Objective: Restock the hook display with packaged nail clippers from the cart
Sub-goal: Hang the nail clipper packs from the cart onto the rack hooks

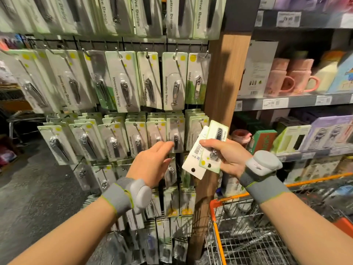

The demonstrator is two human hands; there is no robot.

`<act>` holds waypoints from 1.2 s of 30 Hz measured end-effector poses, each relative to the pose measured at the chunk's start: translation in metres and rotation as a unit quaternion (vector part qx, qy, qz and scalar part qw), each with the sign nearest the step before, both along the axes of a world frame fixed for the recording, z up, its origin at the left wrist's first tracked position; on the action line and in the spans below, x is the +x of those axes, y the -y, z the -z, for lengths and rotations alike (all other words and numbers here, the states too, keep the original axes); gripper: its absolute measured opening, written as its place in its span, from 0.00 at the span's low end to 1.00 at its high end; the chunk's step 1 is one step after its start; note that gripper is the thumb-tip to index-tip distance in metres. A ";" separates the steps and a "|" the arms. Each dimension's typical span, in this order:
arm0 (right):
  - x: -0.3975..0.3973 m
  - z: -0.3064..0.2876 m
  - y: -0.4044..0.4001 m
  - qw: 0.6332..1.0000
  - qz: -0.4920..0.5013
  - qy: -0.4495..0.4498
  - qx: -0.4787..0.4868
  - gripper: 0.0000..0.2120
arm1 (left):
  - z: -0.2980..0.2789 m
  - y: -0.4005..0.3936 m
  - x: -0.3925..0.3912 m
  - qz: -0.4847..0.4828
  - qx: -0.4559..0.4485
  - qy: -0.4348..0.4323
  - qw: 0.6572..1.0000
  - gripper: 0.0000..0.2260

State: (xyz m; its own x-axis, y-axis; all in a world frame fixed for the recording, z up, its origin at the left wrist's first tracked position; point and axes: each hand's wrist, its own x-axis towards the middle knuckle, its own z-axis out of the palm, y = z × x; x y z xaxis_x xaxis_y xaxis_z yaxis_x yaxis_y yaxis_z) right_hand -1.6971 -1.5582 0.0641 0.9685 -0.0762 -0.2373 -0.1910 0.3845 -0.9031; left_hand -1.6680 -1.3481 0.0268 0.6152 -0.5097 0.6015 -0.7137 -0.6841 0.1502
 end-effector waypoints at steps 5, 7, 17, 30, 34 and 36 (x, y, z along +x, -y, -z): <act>-0.003 -0.008 -0.002 0.998 -0.030 -0.033 0.038 0.03 | -0.021 0.007 -0.014 0.050 0.086 0.187 0.977 0.24; -0.005 -0.011 -0.002 0.997 -0.040 -0.050 0.037 0.03 | -0.026 0.008 -0.015 0.061 0.095 0.225 0.968 0.21; -0.009 -0.014 0.007 0.994 -0.019 -0.097 0.050 0.04 | -0.056 0.010 -0.025 0.139 0.083 0.295 0.942 0.01; -0.019 -0.034 0.026 0.999 0.024 -0.012 0.038 0.06 | -0.104 -0.003 -0.030 0.010 -0.339 -0.330 0.881 0.14; -0.022 -0.041 0.022 1.000 0.011 0.002 0.027 0.03 | -0.108 -0.004 -0.032 0.004 -0.343 -0.341 0.875 0.15; -0.023 -0.046 0.020 1.000 0.007 0.018 0.018 0.04 | -0.109 -0.005 -0.034 -0.004 -0.334 -0.344 0.877 0.15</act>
